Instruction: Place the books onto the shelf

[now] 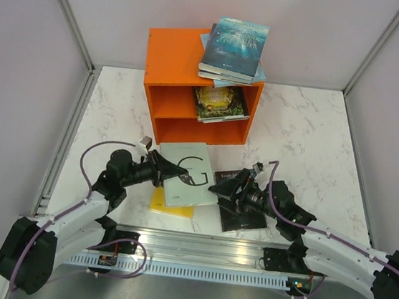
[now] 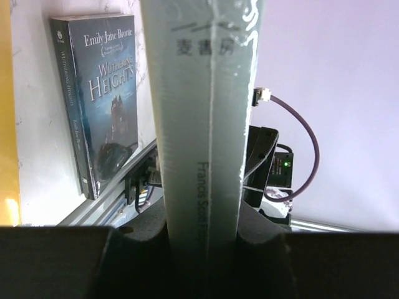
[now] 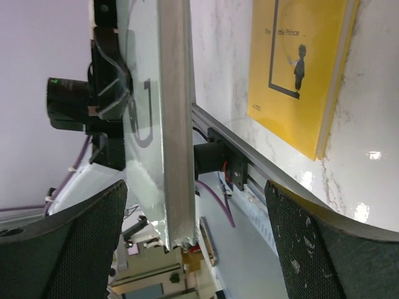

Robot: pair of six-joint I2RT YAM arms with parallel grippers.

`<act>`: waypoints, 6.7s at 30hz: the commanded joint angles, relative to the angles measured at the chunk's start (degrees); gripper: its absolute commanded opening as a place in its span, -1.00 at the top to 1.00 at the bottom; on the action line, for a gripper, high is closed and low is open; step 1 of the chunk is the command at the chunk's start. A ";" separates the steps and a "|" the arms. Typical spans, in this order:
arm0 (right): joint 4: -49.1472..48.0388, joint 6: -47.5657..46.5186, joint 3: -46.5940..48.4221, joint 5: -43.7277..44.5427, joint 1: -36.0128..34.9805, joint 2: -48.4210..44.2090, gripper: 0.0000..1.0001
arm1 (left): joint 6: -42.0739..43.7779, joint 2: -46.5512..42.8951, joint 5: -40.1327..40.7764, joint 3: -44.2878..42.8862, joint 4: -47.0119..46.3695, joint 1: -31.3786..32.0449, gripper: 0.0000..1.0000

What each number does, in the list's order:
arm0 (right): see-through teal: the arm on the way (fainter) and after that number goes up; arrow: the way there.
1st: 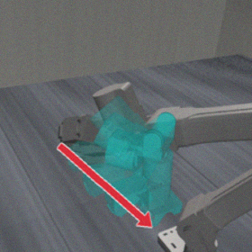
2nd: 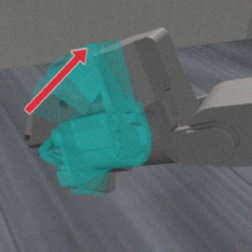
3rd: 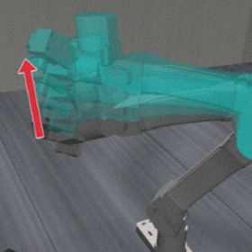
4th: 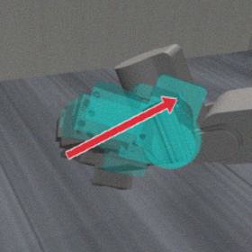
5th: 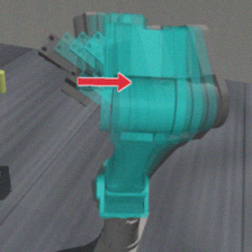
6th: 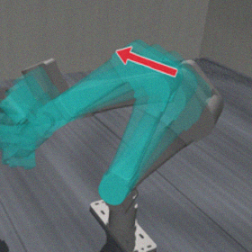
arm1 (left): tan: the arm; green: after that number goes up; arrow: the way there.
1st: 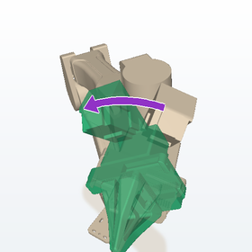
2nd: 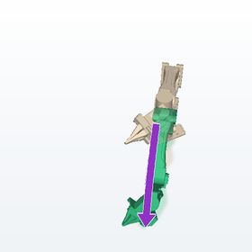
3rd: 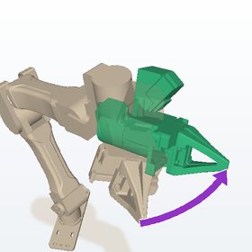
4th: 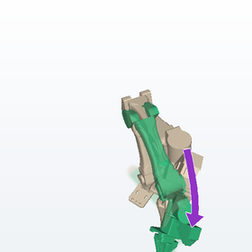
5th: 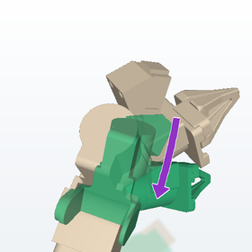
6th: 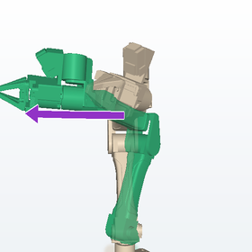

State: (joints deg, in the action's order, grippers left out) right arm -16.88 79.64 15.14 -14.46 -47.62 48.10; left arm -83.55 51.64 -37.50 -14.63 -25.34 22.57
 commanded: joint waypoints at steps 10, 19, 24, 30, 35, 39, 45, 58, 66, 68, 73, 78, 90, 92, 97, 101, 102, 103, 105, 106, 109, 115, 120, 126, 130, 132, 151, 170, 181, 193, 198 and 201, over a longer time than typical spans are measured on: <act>-19.59 11.06 5.16 2.77 -3.45 11.31 -0.36 | -11.55 -2.33 5.76 4.44 -21.86 -0.24 0.95; -22.58 12.91 6.92 3.74 -3.98 12.72 1.00 | -6.99 -5.93 6.03 2.69 -7.46 -0.24 0.90; -16.35 10.55 8.06 5.31 -3.89 8.61 1.00 | -0.14 -4.18 0.07 -1.36 0.37 -0.42 -0.13; -11.77 9.40 9.29 6.99 -3.80 4.73 1.00 | 7.69 -8.82 -4.43 -4.70 12.84 -2.44 -0.56; -6.69 5.98 14.21 6.90 -3.80 4.55 1.00 | 14.80 -12.52 -7.33 -9.53 24.88 -6.83 -1.00; -5.35 4.83 18.60 6.37 -3.71 5.34 1.00 | 22.80 -14.81 -5.31 -15.33 37.63 -7.54 -0.99; -4.30 4.65 22.48 6.28 -3.71 5.78 1.00 | 26.68 -16.48 -3.37 -18.76 43.44 -7.80 -1.00; -6.93 5.61 32.14 -2.49 11.55 12.81 1.00 | 27.74 -15.86 -2.67 -20.26 44.50 -7.89 -0.99; -10.27 6.23 41.11 -11.46 22.64 22.82 1.00 | 27.74 -16.39 -2.06 -20.70 44.94 -7.89 -1.00; -10.62 6.50 43.38 -12.08 23.79 25.97 1.00 | 27.65 -16.22 -1.79 -20.87 44.94 -7.89 -0.99; -9.22 5.71 47.88 -13.75 26.60 32.48 1.00 | 27.47 -16.04 -1.35 -21.23 45.03 -7.89 -0.99; -7.81 5.44 48.94 -13.67 28.54 35.57 0.86 | 27.91 -15.87 -1.18 -21.40 45.21 -7.89 -0.99; -1.59 3.25 44.28 -18.49 31.88 34.52 -0.29 | 29.76 -13.32 -1.09 -22.02 46.17 -7.98 -1.00; 0.00 1.67 43.31 -19.29 31.97 33.56 -0.30 | 29.85 -12.44 -1.00 -21.67 46.17 -7.89 -0.99; 3.00 0.43 38.14 -20.78 32.85 30.14 -0.34 | 30.37 -10.59 -0.91 -21.31 46.26 -7.89 -0.99; 3.87 -0.18 35.49 -21.58 33.38 28.46 -0.33 | 30.55 -9.98 -0.91 -21.05 46.26 -7.89 -0.99; 4.14 -0.36 35.23 -21.66 33.55 28.11 -0.33 | 30.64 -9.98 -0.91 -20.96 46.17 -7.89 -0.99; 4.14 -0.36 34.96 -21.84 33.64 28.02 -0.33 | 30.72 -9.80 -0.91 -20.96 46.26 -7.89 -0.99; 4.23 -0.45 34.87 -21.75 33.81 27.75 -0.31 | 30.73 -9.63 -1.00 -20.87 46.17 -7.89 -0.99; 4.32 -0.36 35.05 -21.75 33.73 27.75 -0.29 | 30.81 -9.54 -0.91 -20.79 46.26 -7.89 -0.99; 4.32 -0.36 35.22 -22.10 33.82 27.40 -0.15 | 30.99 -9.63 -1.18 -20.61 46.26 -7.98 -0.99; 4.67 -0.62 34.44 -21.84 33.90 26.61 0.45 | 31.25 -9.71 -0.91 -20.61 46.70 -7.89 -0.99; 4.41 -0.54 35.13 -20.88 33.82 27.75 0.70 | 31.17 -9.80 -0.82 -20.52 46.70 -7.89 -0.98; 4.49 -0.97 40.23 -18.77 33.73 33.63 0.80 | 30.99 -10.33 -1.09 -20.17 46.88 -7.89 -0.98; 4.40 -1.15 43.57 -17.98 33.82 36.80 0.81 | 31.08 -11.03 -1.26 -20.35 47.75 -7.98 -0.98; 4.49 -1.06 44.10 -17.62 33.82 37.77 0.63 | 31.25 -11.47 -1.26 -20.44 48.19 -7.89 -0.98; 25.65 -18.53 30.57 -14.82 33.12 15.11 -0.38 | 40.83 -2.18 11.65 -25.71 64.19 -8.33 -0.99; 19.55 -21.02 22.22 8.31 -0.90 29.57 -0.36 | 44.96 20.60 27.83 -22.82 57.70 -11.32 -0.98; 10.91 -19.96 25.11 10.50 -2.57 47.08 -0.30 | 45.76 26.58 15.91 -10.95 33.73 -6.49 -0.95; 8.18 -17.15 22.84 9.80 -3.27 53.51 -0.26 | 38.20 15.36 -2.40 -4.61 20.94 -4.73 -0.67; 8.97 -17.06 19.32 11.11 -3.19 49.91 -0.26 | 39.07 12.09 -1.18 -5.14 26.64 -4.73 0.51; 11.51 -18.11 17.04 12.17 -3.19 45.17 -0.26 | 40.22 12.87 -1.53 -5.23 27.72 -4.81 0.95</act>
State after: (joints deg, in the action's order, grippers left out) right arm -17.50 64.23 36.62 -6.61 -50.41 94.61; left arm -44.99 64.38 -37.91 -19.29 -0.21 17.58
